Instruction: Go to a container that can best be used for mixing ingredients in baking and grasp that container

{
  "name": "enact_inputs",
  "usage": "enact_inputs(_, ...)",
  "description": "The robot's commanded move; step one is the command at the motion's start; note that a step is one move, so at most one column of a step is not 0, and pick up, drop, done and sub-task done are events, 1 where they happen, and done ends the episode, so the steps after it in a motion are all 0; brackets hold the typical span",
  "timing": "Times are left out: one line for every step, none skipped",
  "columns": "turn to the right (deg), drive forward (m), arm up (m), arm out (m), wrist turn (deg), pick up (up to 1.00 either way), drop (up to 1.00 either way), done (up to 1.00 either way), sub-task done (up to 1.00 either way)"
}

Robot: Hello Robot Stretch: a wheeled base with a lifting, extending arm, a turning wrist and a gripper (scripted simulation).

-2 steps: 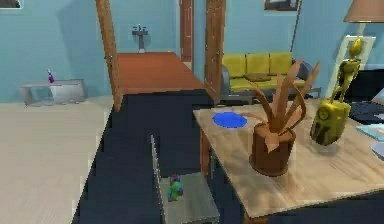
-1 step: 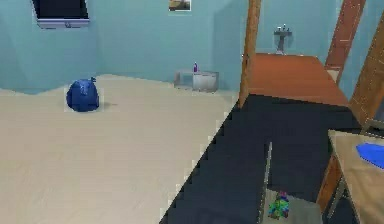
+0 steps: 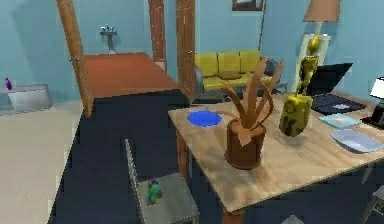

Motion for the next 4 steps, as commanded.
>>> enact_inputs(45.0,0.00,0.00,0.00,0.0,0.00,0.00,0.00,0.00)
enact_inputs(27.0,0.00,0.00,0.00,0.0,0.00,0.00,0.00,0.00)
enact_inputs(0.0,0.45,0.00,0.00,0.0,0.00,0.00,0.00,0.00)
enact_inputs(-6.0,0.00,0.00,0.00,0.0,0.00,0.00,0.00,0.00)
